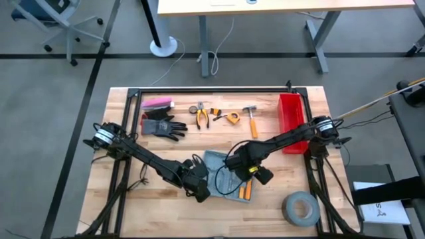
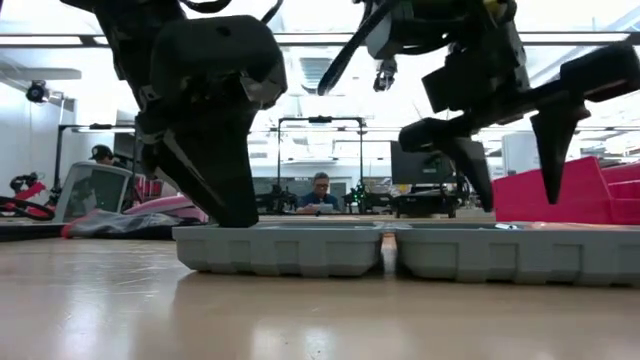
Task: Prefit tool cases
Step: Remove the nut driver from the pre-fit tool case
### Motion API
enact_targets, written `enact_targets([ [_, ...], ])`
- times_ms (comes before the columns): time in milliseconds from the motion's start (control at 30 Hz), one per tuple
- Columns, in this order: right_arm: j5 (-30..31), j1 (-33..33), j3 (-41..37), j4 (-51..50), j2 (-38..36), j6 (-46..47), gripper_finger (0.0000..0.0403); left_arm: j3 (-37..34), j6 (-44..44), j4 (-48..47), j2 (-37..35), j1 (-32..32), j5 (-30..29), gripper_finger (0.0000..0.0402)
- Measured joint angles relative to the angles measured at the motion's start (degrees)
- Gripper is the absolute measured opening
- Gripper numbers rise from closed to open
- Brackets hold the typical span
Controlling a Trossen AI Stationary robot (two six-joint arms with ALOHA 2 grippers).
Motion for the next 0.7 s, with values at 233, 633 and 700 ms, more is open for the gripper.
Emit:
enact_targets([
  [233,0.01,-1.17,-0.82,0.78,1.52,-4.09,0.0251,0.0,0.37,0.06,0.0,0.0,0.31,0.0165],
  [633,-1.01,-1.24,-2.19,0.75,3.37,-5.76,0.021,0.02,0.68,0.17,0.0,-0.07,0.43,0.0165],
  [700,-1.02,-1.28,-2.19,0.74,3.37,-6.14,0.0197,0.04,0.98,0.15,0.0,-0.07,0.85,0.0165],
])
